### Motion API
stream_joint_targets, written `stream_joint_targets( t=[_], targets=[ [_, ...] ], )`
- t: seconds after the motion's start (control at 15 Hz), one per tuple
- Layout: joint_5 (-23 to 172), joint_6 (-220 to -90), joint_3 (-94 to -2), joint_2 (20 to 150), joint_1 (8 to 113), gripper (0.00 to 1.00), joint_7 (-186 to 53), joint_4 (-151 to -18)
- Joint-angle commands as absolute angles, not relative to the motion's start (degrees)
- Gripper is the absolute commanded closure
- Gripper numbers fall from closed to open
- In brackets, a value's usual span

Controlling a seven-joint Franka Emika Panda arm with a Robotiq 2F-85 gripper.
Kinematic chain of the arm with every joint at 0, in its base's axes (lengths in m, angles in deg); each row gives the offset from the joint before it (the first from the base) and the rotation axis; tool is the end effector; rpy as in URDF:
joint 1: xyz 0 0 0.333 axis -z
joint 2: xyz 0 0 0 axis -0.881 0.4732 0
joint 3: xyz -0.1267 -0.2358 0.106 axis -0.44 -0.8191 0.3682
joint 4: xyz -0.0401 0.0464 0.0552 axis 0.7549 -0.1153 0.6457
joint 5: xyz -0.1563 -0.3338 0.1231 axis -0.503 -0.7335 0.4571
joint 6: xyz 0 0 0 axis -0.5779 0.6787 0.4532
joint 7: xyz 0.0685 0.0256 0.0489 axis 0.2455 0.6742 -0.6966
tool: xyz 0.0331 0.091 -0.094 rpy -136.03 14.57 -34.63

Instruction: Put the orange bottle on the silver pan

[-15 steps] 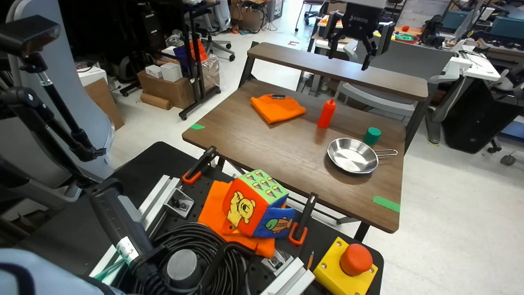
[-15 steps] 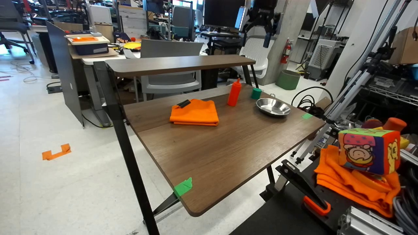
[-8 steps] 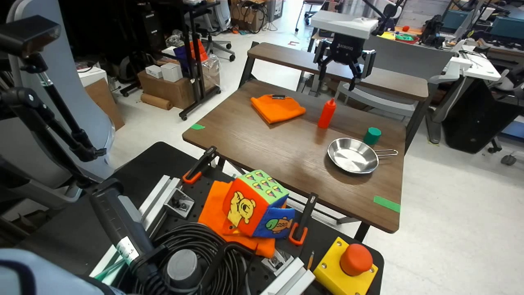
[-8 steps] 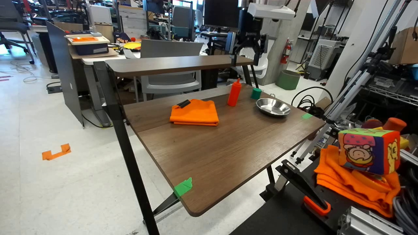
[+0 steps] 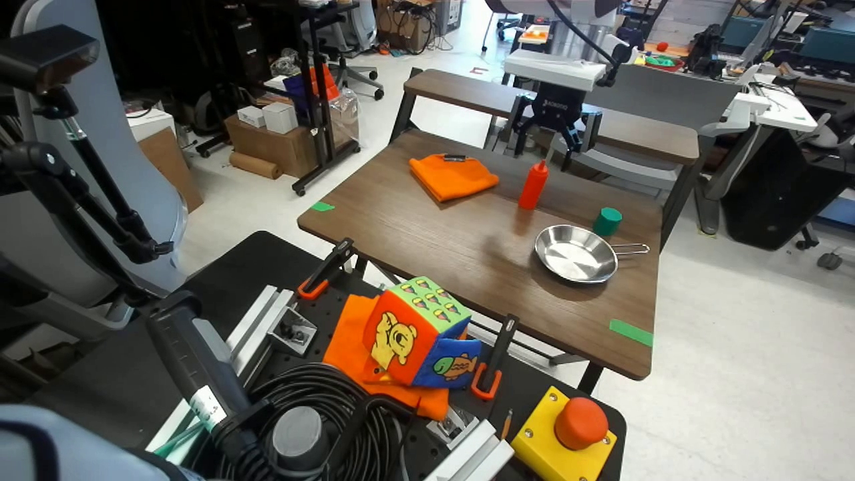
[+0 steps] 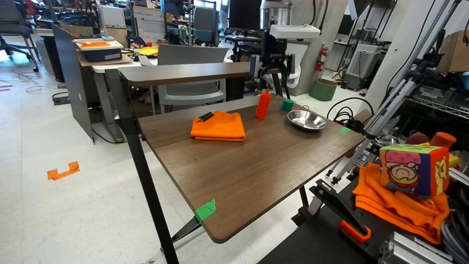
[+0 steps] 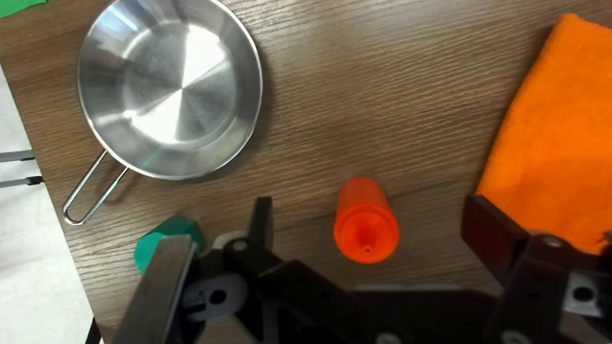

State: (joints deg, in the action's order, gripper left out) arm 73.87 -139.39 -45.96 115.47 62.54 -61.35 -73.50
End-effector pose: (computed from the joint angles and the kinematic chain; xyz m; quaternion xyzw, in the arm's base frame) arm 0.6788 -0.0343 0.1494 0.9917 -0.0904 -0.0816 0.0423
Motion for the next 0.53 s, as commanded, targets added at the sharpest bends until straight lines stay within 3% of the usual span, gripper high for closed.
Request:
stream_joint_targets(
  t=[0.0, 0.4, 0.47],
  targets=[
    [73.37, -135.87, -47.24, 120.06, 61.55, 0.00, -61.53, -66.94],
    [72.95, -132.66, -47.82, 124.97, 60.68, 0.00, -60.97, -60.43],
    [72.93, -131.90, -47.93, 125.86, 60.61, 0.23, -61.00, -59.24]
  ],
)
